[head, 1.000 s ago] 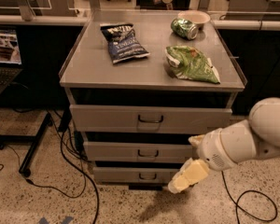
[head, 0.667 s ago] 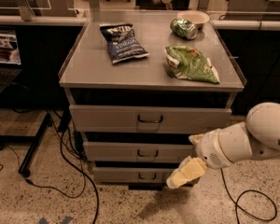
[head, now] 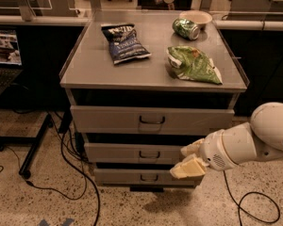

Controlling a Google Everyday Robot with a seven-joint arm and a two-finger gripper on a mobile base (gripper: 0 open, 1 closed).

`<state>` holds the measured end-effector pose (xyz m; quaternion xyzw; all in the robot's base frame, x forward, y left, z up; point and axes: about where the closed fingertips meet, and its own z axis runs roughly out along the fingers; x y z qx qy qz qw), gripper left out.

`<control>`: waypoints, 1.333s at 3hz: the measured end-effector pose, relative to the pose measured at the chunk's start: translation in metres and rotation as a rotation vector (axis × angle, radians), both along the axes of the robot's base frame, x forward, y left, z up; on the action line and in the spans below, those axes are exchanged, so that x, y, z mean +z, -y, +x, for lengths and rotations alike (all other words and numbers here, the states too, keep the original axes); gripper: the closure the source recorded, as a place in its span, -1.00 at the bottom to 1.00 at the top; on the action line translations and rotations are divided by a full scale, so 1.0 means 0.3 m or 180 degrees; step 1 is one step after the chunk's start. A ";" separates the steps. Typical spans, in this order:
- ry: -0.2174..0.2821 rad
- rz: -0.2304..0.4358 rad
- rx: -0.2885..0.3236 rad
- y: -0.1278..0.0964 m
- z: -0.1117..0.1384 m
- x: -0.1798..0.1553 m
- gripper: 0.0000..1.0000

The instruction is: Open bottom drawer

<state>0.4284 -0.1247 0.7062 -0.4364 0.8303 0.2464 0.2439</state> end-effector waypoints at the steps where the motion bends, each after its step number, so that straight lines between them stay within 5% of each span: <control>1: 0.0000 0.0000 0.0000 0.000 0.000 0.000 0.34; 2: 0.0015 0.0007 -0.0018 -0.002 0.001 -0.004 0.95; 3: 0.0111 0.0051 -0.0134 -0.013 0.005 -0.030 1.00; 4: 0.0051 0.0350 -0.0395 -0.065 -0.071 -0.157 1.00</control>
Offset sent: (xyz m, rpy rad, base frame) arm 0.0000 0.0000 0.0000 0.0000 0.0000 0.0000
